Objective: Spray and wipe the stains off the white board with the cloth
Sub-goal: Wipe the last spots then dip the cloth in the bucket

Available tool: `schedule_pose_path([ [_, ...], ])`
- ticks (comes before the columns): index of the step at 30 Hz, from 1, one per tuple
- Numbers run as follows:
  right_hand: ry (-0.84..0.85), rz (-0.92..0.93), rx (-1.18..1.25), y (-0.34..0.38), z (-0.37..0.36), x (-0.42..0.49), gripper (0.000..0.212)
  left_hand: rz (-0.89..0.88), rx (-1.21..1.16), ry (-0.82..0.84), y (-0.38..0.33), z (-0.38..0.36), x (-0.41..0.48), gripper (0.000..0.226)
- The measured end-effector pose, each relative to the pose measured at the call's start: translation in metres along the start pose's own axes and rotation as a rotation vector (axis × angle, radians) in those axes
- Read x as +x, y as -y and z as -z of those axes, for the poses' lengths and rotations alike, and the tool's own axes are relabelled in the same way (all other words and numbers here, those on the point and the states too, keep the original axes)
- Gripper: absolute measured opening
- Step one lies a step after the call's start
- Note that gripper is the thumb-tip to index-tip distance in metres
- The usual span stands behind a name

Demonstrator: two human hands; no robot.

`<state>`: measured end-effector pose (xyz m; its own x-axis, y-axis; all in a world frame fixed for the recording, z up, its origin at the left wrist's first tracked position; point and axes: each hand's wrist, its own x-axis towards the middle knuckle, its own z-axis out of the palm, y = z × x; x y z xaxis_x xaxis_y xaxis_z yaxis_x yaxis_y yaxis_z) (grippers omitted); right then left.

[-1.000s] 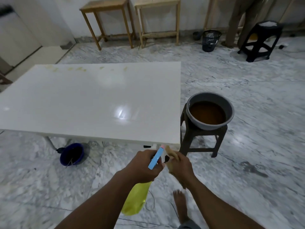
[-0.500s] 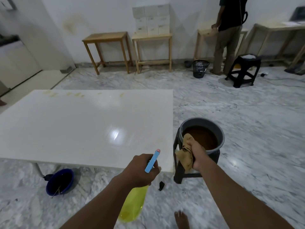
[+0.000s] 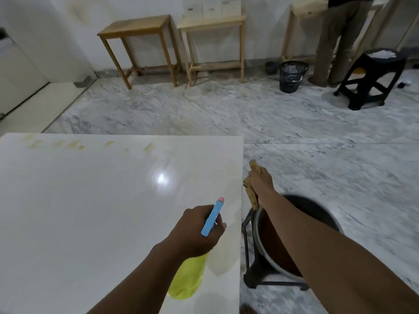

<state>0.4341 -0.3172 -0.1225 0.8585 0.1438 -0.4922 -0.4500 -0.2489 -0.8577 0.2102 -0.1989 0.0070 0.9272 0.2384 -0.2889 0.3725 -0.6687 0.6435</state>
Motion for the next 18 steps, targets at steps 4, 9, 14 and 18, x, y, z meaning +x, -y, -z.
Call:
schedule_pose_path([
  [4, -0.038, 0.117, -0.105, 0.052, -0.031, 0.082, 0.038, -0.017, -0.018, -0.042, -0.015, 0.017, 0.082, 0.017],
  [9, -0.017, 0.211, -0.299, 0.069, -0.07, 0.159, 0.059, -0.032, -0.017, -0.074, -0.023, 0.026, 0.158, 0.018],
  [14, -0.07, 0.222, -0.423, 0.055, -0.089, 0.192, 0.053, -0.037, -0.045, -0.074, -0.014, 0.023, 0.192, 0.016],
  [18, -0.121, 0.269, -0.564, 0.035, -0.087, 0.194, 0.051, -0.018, -0.057, -0.066, -0.002, 0.017, 0.188, 0.014],
])
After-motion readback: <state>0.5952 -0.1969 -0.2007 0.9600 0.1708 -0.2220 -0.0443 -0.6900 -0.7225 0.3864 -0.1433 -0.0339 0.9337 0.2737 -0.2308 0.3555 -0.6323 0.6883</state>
